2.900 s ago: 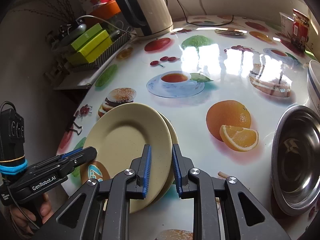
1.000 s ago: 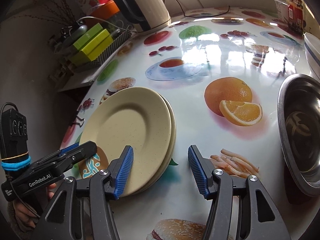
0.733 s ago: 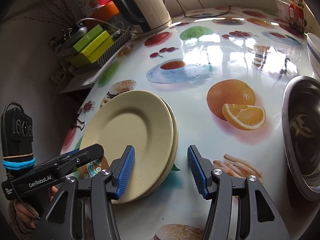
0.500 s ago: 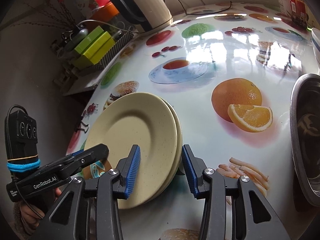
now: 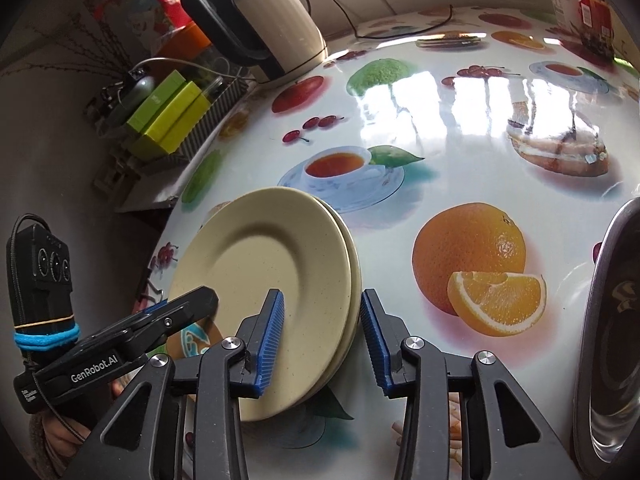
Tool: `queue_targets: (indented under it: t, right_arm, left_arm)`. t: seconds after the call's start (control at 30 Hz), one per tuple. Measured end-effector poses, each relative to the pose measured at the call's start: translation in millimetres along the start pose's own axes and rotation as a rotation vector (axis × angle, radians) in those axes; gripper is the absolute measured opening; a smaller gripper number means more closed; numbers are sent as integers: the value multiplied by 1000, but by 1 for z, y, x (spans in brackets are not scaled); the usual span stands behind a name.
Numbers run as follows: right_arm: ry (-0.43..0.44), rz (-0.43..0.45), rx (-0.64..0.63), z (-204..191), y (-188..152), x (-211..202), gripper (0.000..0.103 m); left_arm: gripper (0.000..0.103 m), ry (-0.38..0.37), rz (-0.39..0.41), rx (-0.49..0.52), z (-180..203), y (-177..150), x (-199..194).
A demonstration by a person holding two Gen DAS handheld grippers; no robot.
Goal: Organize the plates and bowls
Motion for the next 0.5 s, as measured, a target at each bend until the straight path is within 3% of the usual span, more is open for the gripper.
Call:
queue_targets:
  t: [0.5]
  right_arm:
    - [-45,27,17,6,41,19,39]
  left_arm:
    - [54,8,6,41,3,44,26]
Point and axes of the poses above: each gripper's, at about its wrist camera, not at the fingertips, and x roughly the way its jaws point, z to its right, y to its top, the point moved 4 cm from there along x, roughly the way its jaws point, and after that the axes turned 3 degrees about -y, right-handed, at the moved point
